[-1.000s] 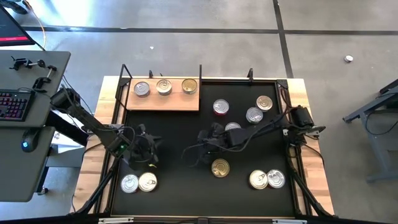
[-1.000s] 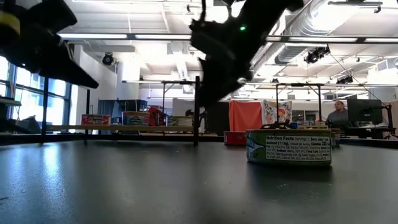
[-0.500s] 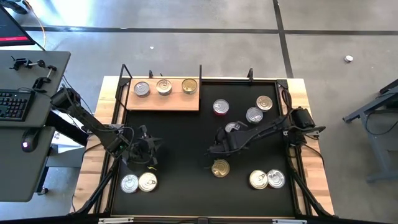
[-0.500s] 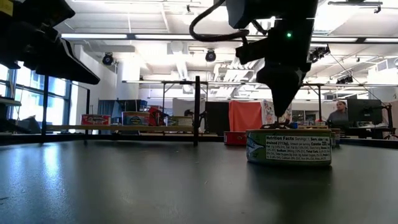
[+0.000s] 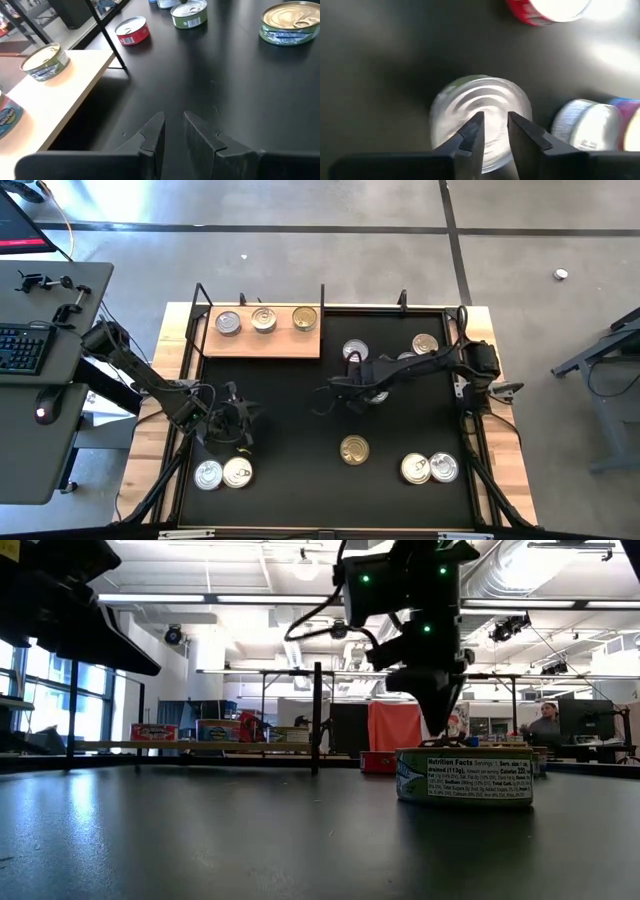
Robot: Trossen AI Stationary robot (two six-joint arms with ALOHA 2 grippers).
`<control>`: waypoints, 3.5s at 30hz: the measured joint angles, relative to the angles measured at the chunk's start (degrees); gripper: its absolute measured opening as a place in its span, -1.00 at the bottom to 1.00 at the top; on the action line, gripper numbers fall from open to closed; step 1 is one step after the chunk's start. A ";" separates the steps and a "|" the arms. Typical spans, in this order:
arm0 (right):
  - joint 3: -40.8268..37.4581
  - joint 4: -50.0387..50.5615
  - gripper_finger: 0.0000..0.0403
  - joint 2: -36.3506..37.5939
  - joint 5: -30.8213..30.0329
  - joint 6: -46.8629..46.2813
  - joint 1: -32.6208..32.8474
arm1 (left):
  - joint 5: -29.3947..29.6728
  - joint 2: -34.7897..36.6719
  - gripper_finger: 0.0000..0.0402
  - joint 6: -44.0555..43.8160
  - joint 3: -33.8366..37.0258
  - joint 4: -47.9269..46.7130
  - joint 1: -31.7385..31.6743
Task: Stack canned seafood by type on shelf
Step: Put the green tuna can on the shelf aligned with the other green tuna can
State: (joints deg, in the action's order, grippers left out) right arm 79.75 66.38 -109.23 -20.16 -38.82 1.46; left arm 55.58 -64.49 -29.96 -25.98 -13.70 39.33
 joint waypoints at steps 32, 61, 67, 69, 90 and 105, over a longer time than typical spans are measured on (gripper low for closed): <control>-0.10 -12.91 -0.80 1.21 10.44 -15.86 31.58 | 0.12 0.00 -0.70 -1.39 0.00 2.58 3.52; -3.49 -66.21 -0.97 -10.22 20.91 11.84 13.27 | -3.54 -0.32 -0.70 -1.72 0.00 5.08 3.05; 4.44 -48.29 -1.00 -9.60 19.79 10.20 15.92 | -7.05 -4.68 -0.70 -1.87 -0.01 5.01 -3.14; 4.91 -45.16 -1.00 -9.77 19.67 7.05 16.80 | -7.18 -7.24 -0.70 -2.61 -0.02 5.12 -5.41; 0.58 -45.50 -1.00 -10.05 -13.00 -1.34 11.62 | -29.36 -16.09 -0.70 13.65 -0.07 31.08 -10.73; 0.60 -42.69 -1.00 -8.04 -25.37 -11.03 24.21 | -29.82 -19.42 -0.67 29.95 -0.04 38.19 -5.36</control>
State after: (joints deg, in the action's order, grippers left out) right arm 80.35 23.69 -117.27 -45.54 -49.84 25.67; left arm 25.76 -83.91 -0.01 -26.02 24.50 33.97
